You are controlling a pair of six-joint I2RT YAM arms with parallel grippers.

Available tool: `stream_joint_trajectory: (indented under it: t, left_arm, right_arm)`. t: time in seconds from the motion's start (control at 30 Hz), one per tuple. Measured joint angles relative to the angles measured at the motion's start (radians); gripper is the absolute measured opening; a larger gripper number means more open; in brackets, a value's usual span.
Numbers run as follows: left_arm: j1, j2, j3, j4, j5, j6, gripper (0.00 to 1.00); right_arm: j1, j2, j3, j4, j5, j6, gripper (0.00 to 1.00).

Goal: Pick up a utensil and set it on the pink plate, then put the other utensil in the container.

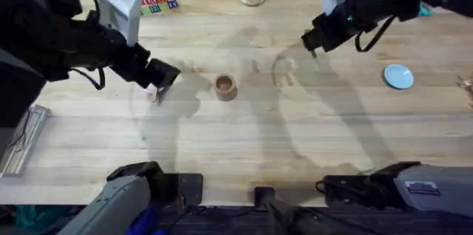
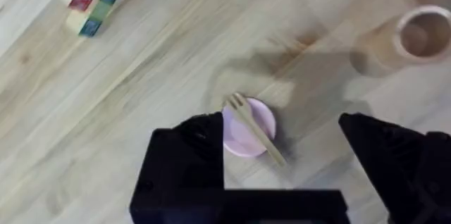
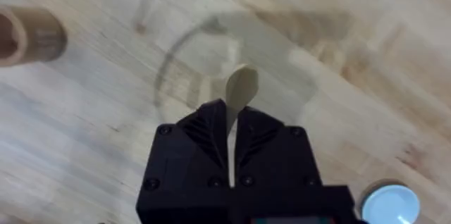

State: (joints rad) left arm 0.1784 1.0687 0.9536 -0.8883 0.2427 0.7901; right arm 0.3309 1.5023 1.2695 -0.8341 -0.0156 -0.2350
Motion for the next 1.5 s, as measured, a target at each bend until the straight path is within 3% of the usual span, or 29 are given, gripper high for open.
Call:
stream_joint_trajectory:
  t: [0.2,0.4,0.5,0.63,0.83,1.13,1.33,1.5]
  left_arm:
    - [0.128,0.052,0.000,-0.025,0.228,0.247,0.993]
    - [0.278,0.170,0.000,-0.038,0.537,0.400,0.993]
    - [0.320,0.250,0.001,-0.080,0.684,0.469,0.992]
    - [0.330,0.358,0.003,-0.113,0.782,0.566,0.992]
    - [0.330,0.485,0.003,-0.039,0.833,0.627,0.992]
    - [0.330,0.560,0.003,0.006,0.833,0.644,0.994]
    - [0.330,0.561,0.005,-0.034,0.789,0.687,0.994]
    - [0.330,0.561,0.005,-0.067,0.771,0.763,0.993]
  right_arm:
    - [0.000,-0.076,0.001,0.002,0.000,-0.043,0.033]
    - [0.000,-0.122,0.002,0.013,0.000,-0.081,0.033]
    - [0.000,-0.123,0.003,0.055,0.000,-0.088,0.033]
    - [0.000,-0.123,0.003,0.129,0.000,-0.088,0.033]
    - [0.000,-0.123,0.003,0.157,0.000,-0.088,0.033]
    - [0.000,-0.123,0.003,0.214,-0.014,-0.059,0.033]
    - [-0.041,-0.123,0.003,0.295,-0.146,-0.057,0.034]
    - [-0.105,-0.123,-0.032,0.495,-0.297,-0.058,0.035]
